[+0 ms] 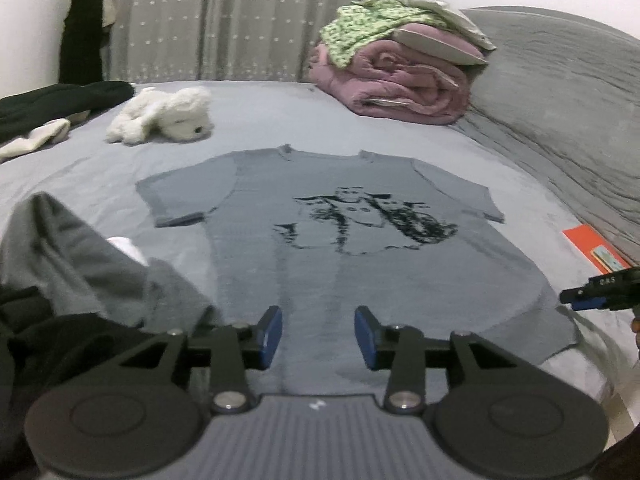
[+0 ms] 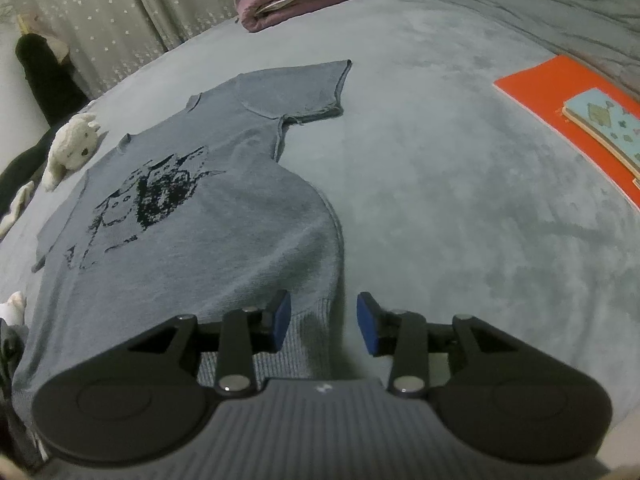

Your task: Fold clothes

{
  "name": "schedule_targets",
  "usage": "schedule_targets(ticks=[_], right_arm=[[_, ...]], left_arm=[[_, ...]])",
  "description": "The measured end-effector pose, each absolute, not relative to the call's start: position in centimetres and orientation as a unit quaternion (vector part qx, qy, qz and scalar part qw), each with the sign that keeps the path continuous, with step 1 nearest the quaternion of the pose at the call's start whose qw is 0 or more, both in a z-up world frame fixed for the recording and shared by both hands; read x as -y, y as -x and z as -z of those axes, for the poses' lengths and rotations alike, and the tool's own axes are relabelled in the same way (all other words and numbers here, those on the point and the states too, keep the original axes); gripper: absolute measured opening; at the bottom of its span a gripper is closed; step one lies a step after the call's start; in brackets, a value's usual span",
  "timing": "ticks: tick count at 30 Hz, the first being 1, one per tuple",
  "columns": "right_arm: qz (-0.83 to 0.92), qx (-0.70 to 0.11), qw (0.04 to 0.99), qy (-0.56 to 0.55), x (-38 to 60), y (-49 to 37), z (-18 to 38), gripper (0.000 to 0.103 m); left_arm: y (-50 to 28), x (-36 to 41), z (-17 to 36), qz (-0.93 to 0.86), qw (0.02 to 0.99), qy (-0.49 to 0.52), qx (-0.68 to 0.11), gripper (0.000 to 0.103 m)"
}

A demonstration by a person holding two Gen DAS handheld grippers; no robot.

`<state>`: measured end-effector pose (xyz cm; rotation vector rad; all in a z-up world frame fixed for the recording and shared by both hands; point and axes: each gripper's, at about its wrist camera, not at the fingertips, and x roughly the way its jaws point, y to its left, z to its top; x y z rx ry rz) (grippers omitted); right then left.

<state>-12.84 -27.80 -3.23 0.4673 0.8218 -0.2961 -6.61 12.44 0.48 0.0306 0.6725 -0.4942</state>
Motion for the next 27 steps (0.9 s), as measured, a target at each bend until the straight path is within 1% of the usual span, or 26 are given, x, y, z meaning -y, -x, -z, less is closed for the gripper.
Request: schedule_targets(ticks=[2,9,24,27], right_arm=[[0.143,-0.395,0.879,-0.223,27.8,12.8,3.3,0.044],[0.145,-0.402,0.877,-0.220,27.7,12.4,3.7,0.049],[0.148,-0.405,0.878,-0.209,27.5,12.0,3.9,0.050],[0.148,-0.406,0.878,-0.208,27.4,11.9,3.9,0.051]], left_arm=[[6.5,-11.8,-0.3,0.248,0.912,-0.014,-0.327,0.045],[6.1,-9.8,0.7,0.268,0.904,-0.009,-0.334,0.045],[5.8,-7.0,3.3,0.302,0.889,-0.018,-0.343,0.047],[5.8,-6.9,4.0,0.300,0.887,-0.022,-0.351,0.052]])
